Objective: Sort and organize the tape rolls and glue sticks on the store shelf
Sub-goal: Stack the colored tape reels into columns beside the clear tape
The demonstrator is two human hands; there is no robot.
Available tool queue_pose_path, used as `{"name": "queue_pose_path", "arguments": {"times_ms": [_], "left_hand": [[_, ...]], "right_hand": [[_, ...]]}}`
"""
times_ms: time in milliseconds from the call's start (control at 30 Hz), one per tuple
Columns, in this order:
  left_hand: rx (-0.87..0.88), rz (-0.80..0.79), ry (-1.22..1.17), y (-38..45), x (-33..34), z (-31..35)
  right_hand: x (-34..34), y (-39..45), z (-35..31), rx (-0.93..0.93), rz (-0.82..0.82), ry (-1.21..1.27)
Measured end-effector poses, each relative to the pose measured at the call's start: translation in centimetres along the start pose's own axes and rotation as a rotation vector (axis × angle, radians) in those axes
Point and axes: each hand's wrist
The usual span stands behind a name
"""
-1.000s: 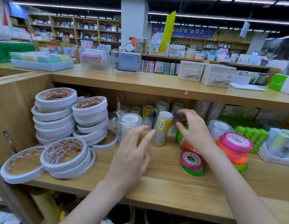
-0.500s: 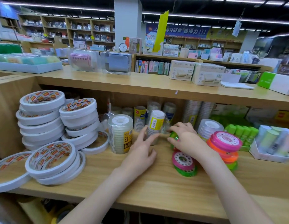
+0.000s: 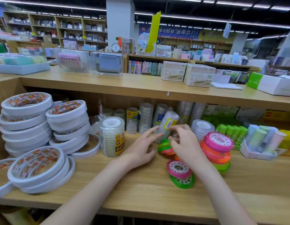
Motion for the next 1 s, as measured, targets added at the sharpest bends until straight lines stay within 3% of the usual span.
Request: {"name": "queue_pose_path", "arguments": {"times_ms": [300, 600, 800, 1000], "left_hand": [[-0.019, -0.082, 0.012, 2.2, 1.0, 0.2], [-0.067, 0.061, 0.307, 1.7, 1.3, -0.4], [-0.038, 0.042, 0.289, 1.8, 1.4, -0.1], [0.005, 0.155, 0.215, 1.6, 1.3, -0.5]], "right_hand": [[0.3, 0.6, 0.2, 0.126, -0.117, -0.066], [0.6, 1.4, -0.5, 0.164, -0.241, -0.111], [1.0, 2.3, -0.4, 0.197, -0.254, -0.147], [1.1, 3.1, -0.7, 0.250, -0.285, -0.149]]}}
Point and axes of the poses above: each hand's wrist, its own y-axis towards the middle knuckle, its own x-axis out of the palm, z = x × y, and after that the axes turned 4 degrees about x, right-handed
